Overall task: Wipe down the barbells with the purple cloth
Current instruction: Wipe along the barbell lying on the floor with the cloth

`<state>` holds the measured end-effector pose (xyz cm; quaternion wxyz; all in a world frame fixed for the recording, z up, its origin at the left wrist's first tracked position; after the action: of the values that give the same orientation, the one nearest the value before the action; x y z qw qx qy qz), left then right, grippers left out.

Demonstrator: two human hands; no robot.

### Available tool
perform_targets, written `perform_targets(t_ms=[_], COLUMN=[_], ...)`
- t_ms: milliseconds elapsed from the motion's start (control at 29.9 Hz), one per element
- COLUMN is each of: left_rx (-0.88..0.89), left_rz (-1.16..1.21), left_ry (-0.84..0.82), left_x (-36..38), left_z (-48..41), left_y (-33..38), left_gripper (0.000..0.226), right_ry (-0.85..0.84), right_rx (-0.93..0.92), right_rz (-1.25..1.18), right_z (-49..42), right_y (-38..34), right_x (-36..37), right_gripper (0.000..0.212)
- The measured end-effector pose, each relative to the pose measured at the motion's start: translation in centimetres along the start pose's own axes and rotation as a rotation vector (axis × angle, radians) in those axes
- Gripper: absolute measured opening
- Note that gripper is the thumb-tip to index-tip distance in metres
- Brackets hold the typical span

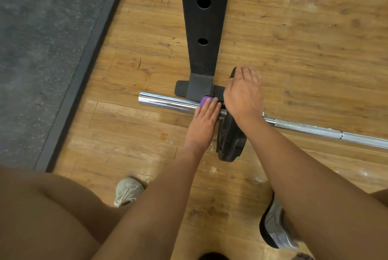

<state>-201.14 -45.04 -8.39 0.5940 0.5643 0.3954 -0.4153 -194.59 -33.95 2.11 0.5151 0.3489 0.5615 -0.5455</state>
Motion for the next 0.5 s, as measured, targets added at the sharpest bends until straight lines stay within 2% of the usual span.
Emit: perform_targets(t_ms=[368,502], left_rx=[0.040,-0.028], left_rz=[-0.003,0.024], left_ry=[-0.063,-0.055], left_x=[-0.3,-0.2], left_z=[-0.8,-0.2], left_y=[-0.9,0.3], left_gripper=[0.070,0.067], right_ry=[0.030,0.051], right_rx=[-0.010,-0.028], right_rz=[0.022,0.029], right_z=[1.5,3.0], right_y=[0.1,0.3], right_x=[0.1,0.3], right_gripper=[0.053,0.054])
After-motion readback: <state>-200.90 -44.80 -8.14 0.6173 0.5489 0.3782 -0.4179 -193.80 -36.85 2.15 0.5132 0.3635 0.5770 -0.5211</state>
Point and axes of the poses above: each hand's wrist, its own z-axis away from the middle knuckle, its own x-axis out of the palm, y = z × x, the point moved 6 cm from there along -z, towards the middle knuckle, and after that the axes turned 9 degrees about x, right-handed, at the moved point
